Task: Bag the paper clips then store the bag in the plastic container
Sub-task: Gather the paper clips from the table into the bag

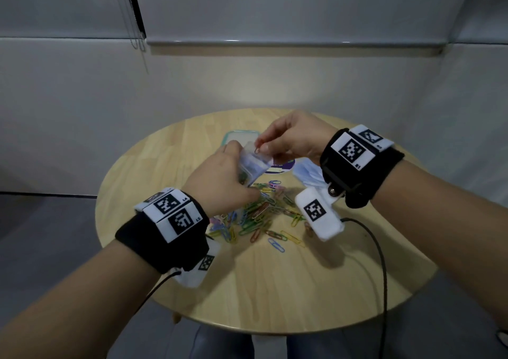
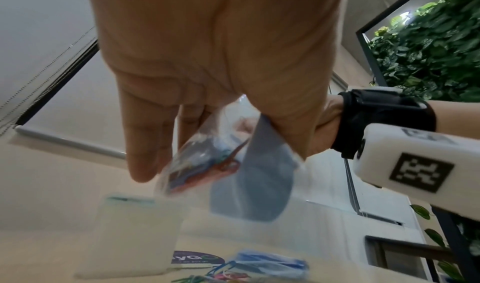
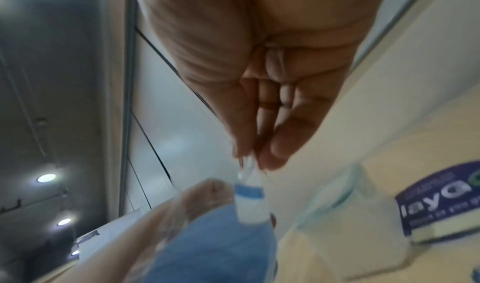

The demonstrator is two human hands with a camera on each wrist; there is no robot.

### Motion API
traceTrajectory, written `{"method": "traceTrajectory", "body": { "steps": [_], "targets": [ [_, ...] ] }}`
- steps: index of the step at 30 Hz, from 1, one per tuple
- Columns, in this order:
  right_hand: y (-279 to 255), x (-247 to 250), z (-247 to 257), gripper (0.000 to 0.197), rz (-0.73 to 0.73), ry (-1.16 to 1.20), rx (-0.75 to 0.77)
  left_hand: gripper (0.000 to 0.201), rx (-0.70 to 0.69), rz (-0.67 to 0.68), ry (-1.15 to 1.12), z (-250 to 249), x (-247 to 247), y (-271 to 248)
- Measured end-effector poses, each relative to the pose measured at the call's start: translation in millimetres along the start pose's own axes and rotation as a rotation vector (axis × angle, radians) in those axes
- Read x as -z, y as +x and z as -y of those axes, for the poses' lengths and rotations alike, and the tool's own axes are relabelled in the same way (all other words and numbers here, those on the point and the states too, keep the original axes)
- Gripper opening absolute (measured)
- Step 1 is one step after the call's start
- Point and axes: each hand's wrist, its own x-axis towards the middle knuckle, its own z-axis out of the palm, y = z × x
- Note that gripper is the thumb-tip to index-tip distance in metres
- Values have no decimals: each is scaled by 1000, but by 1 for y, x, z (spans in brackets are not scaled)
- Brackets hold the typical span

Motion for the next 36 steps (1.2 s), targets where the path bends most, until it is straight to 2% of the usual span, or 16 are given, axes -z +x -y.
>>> {"method": "traceTrajectory", "body": {
  "steps": [2,3,6,8,11,13,15,17,19,20,23,24,32,34,36],
  "targets": [
    [0,4,3,13,-95,-51,90,54,32,26,-12,-2,1,0],
    [0,5,5,13,-110,-150,139,55,59,34,-33,-2,1,0],
    [-5,1,15,17,-19,-438,201,58,111,29,-112,-7,3,0],
    [-3,-1,19,19,-33,-408,215,59,105,26,-122,-10,4,1],
    [10,2,12,14,-152,-274,193,60,98,30,-120,-8,8,1],
    [21,6,-6,20,-55,-486,38,61,83,37,-94,0,10,-1],
    [27,5,-31,50,192,-845,-138,62,77,43,-79,10,14,-3],
    [31,-1,-51,81,342,-1028,-191,63,89,50,-71,18,17,-5],
    [35,-11,-60,93,385,-1043,-191,64,102,58,-64,23,19,-6],
    [38,-16,-62,89,384,-1057,-179,64,110,62,-59,25,19,-7],
    [45,-28,-64,47,335,-1097,-98,65,132,79,-52,31,18,-7],
    [45,-30,-64,40,322,-1104,-78,66,134,84,-55,32,18,-7],
    [40,-25,-65,14,232,-1061,-7,65,130,98,-42,28,11,-4],
    [33,-14,-58,11,179,-956,-16,64,132,107,-37,24,9,-3],
    [23,-1,-47,8,123,-755,-49,64,133,112,-35,18,7,-3]
  ]
}}
